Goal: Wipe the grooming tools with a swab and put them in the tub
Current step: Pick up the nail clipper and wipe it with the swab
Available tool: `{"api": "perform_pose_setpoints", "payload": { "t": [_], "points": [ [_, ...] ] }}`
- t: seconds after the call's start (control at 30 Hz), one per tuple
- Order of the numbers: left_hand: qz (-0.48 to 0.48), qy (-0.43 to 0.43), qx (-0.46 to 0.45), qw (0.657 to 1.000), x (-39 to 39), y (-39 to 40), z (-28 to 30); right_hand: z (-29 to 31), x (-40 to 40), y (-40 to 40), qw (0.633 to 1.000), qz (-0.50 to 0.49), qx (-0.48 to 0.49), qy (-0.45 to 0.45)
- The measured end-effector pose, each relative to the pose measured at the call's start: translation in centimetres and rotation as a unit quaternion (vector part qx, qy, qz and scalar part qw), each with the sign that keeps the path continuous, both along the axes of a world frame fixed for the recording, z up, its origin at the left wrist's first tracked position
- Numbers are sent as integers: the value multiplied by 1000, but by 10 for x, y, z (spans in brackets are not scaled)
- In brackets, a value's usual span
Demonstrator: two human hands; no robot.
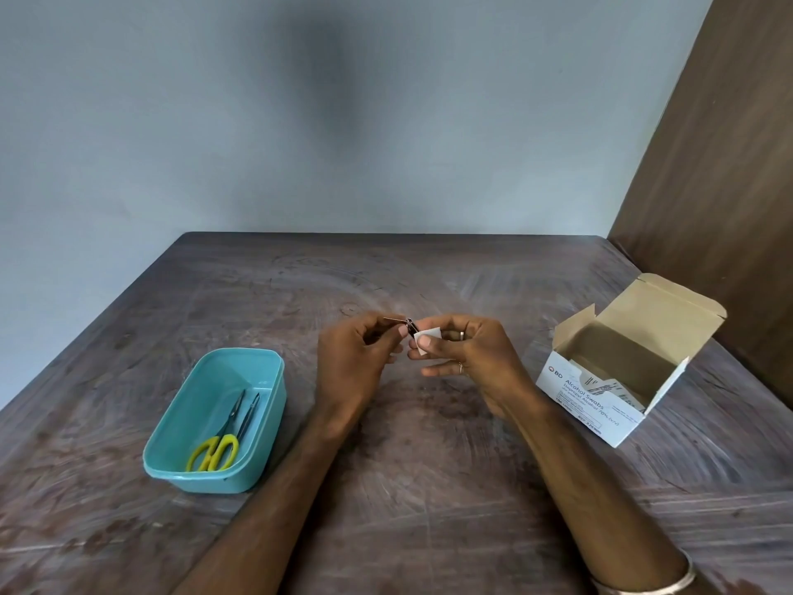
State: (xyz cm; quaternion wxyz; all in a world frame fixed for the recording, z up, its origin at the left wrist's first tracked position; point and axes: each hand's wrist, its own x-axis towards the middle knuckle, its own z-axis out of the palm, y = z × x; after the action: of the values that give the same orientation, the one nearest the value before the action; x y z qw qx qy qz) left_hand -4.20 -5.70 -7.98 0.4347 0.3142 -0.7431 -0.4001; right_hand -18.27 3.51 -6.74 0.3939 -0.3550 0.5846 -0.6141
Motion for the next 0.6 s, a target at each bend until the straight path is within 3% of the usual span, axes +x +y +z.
{"api": "perform_pose_setpoints", "payload": {
  "t": [0.17, 0.6],
  "points": [
    [-72, 64, 84, 992, 1, -2, 3, 1, 1, 0, 999, 7, 9, -49],
    [-86, 99, 102, 986, 4, -3, 5, 4, 3, -1, 994, 21, 8, -107]
  ]
}}
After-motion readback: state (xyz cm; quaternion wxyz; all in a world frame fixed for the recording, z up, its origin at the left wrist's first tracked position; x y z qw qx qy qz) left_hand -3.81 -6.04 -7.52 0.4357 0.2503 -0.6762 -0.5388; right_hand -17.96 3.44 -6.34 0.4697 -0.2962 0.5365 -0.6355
